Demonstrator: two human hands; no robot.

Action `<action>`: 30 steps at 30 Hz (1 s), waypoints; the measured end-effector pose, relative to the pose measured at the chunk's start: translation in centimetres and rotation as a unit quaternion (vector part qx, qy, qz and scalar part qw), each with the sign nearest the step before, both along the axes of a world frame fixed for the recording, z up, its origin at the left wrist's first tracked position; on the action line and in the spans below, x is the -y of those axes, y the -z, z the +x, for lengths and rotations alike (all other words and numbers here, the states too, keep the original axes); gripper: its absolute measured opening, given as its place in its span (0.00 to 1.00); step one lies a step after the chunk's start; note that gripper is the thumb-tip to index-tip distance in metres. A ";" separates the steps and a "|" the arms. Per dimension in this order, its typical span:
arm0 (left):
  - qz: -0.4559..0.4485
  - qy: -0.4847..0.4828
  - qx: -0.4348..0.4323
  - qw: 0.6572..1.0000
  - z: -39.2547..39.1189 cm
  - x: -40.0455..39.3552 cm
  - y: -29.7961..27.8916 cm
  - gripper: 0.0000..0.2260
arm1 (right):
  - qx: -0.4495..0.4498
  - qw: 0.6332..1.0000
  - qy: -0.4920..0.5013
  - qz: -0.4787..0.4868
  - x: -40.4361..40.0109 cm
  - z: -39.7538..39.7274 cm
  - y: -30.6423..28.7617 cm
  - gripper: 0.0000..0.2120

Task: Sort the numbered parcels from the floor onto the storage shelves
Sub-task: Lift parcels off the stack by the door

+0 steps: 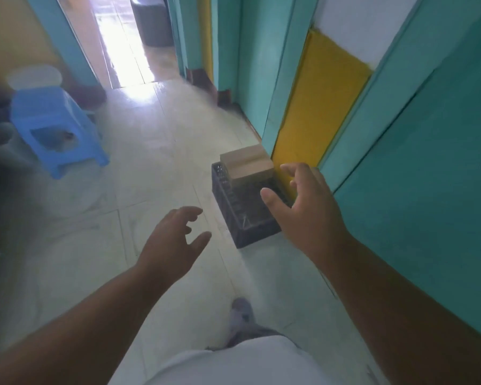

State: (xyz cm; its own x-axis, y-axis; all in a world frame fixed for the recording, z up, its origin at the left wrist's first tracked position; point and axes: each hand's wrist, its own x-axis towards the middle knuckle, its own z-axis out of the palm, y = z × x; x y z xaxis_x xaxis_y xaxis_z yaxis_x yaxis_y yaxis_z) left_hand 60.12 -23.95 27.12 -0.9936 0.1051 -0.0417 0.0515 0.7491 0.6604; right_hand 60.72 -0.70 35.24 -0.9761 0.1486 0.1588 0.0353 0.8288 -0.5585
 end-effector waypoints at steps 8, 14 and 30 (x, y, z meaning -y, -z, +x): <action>-0.007 -0.029 0.001 1.000 -17.7 6.0 -0.5 0.20 | -0.004 0.999 -0.032 -0.001 4.7 -20.1 -0.5 0.25; -0.023 0.059 0.004 0.998 -35.6 9.4 1.3 0.21 | 0.003 0.999 0.052 -0.007 7.6 -31.9 2.0 0.26; -0.070 0.307 0.092 0.945 -58.6 -4.2 8.0 0.18 | 0.055 0.968 0.242 0.027 -0.9 -45.4 6.5 0.25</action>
